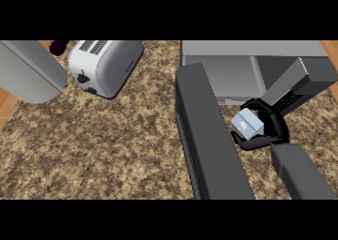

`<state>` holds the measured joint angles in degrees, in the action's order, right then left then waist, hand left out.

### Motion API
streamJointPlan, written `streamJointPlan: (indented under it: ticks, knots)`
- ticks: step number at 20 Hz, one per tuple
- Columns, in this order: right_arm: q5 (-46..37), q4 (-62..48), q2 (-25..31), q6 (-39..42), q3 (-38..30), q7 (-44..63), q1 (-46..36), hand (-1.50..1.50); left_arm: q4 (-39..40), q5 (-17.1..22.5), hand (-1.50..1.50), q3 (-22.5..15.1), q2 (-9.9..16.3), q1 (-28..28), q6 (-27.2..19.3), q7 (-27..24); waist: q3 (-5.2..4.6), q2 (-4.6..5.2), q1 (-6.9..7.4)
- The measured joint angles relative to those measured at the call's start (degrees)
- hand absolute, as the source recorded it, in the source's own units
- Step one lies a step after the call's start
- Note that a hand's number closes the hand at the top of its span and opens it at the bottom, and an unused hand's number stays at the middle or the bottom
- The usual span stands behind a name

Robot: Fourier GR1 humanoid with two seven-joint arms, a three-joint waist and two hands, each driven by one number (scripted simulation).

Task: Pick up the milk, place it into the microwave and close the microwave

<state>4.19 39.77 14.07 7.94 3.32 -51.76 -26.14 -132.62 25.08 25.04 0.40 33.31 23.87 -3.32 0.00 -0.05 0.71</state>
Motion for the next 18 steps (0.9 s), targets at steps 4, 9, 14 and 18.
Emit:
streamJointPlan:
  ticks: [4,9,14,18]
  knots:
    - [-0.7,0.3,-1.7,-2.7,-0.6,4.5,-4.6,1.5,-0.3,1.4,-1.5,0.8,0.4,0.3,0.3,0.6,0.0,0.02,0.05]
    - [-3.5,-2.9,-3.7,-8.0,-1.1,7.7,-11.3,1.5,0.6,2.9,-1.5,2.4,0.6,-0.4,1.3,1.1,0.01,0.11,0.32]
    - [-8.0,-10.2,-4.9,-14.3,-0.6,9.4,-18.8,1.5,0.7,3.8,-1.5,3.6,1.5,-1.6,1.4,2.5,0.04,0.43,1.01]
    - [-10.7,-17.0,-5.1,-18.7,-1.1,10.6,-24.7,1.5,2.2,2.8,-1.5,3.4,1.7,-4.0,0.9,2.9,0.01,0.71,1.28]
